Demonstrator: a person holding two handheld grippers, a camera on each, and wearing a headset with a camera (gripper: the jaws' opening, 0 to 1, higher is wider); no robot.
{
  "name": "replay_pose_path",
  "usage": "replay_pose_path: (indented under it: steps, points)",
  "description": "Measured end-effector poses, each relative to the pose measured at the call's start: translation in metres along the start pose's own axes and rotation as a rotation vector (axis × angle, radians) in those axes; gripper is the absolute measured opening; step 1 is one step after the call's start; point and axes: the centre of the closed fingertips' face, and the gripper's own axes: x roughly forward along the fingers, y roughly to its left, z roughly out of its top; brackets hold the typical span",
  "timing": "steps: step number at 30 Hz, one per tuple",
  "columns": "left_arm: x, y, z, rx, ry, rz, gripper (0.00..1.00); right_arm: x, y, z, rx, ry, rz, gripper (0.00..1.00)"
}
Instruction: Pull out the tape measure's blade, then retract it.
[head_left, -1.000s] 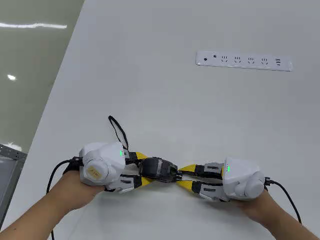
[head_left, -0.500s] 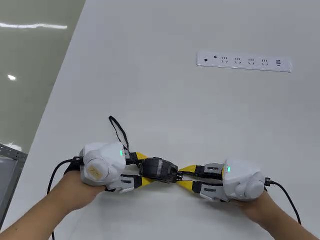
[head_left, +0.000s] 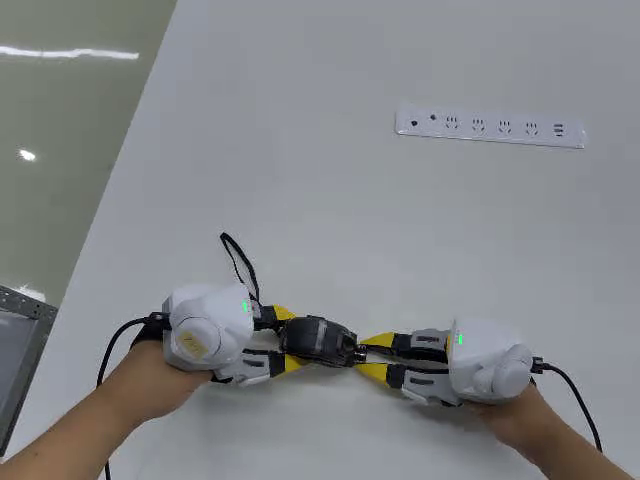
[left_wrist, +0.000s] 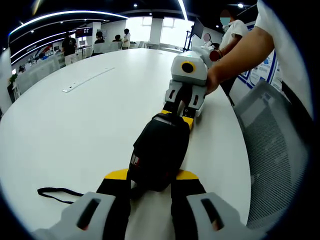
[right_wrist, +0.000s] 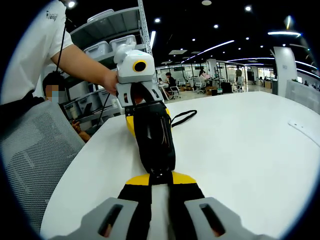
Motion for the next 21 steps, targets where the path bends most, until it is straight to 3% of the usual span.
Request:
replay_pose_path:
  steps: [21]
  points:
    - [0.0006, 0.0006, -0.0009, -0.005, -0.002, 0.008, 0.26, 0.0000, -0.0005, 0.0005, 0.006, 0.000, 0.005, 0.11]
